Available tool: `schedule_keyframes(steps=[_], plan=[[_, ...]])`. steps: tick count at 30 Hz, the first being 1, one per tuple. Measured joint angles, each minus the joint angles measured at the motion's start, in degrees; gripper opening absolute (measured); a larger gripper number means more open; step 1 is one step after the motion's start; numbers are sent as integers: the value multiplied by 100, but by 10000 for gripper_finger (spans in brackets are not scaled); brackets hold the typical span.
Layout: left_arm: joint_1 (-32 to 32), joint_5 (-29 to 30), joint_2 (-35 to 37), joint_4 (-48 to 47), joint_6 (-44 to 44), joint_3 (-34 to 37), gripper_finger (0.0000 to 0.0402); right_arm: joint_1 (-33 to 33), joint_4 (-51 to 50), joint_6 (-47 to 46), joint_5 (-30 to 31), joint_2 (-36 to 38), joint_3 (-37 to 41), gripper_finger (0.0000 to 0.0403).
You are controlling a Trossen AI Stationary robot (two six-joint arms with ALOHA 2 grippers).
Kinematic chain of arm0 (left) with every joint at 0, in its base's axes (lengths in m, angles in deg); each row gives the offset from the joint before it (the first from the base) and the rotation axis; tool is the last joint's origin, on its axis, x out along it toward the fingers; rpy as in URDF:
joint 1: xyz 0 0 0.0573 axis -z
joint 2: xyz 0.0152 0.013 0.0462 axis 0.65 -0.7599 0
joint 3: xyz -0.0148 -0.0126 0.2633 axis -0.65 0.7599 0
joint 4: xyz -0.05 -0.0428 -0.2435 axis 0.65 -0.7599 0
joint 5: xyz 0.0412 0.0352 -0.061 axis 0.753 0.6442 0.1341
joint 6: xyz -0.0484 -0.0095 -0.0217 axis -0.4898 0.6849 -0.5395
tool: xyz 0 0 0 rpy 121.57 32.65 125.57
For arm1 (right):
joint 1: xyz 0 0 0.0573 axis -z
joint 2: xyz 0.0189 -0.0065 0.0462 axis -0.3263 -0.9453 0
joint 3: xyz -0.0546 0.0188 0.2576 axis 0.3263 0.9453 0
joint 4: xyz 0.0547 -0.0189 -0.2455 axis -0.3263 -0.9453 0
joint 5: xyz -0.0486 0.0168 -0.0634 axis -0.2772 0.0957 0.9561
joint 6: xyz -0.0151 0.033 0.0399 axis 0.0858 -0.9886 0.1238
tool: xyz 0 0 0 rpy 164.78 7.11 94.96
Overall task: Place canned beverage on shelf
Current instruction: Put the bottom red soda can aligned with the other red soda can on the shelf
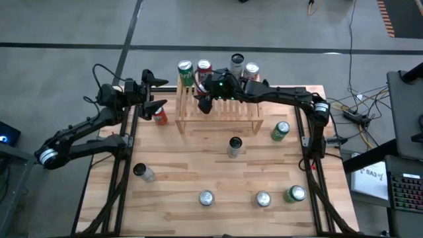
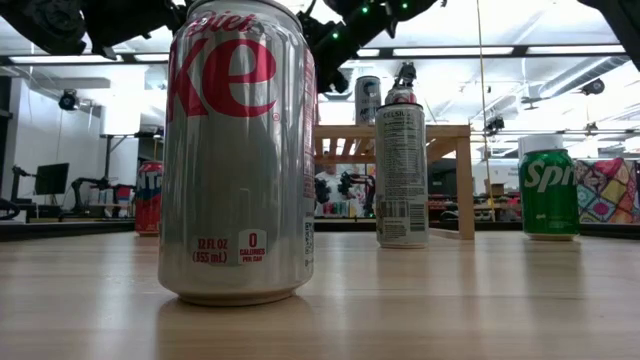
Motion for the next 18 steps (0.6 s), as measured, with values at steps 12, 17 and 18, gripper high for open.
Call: schedule_keyframes(steps=[12,17,18], plan=[[0,4,-20,-136,10,0,341,12,32,-240,327,-106,10,287],[0,4,-20,-133,13,-4,340,14,51,-241,332,-106,13,299],[0,4,-20,-136,24,-4,340,14,50,-243,332,-106,13,300]])
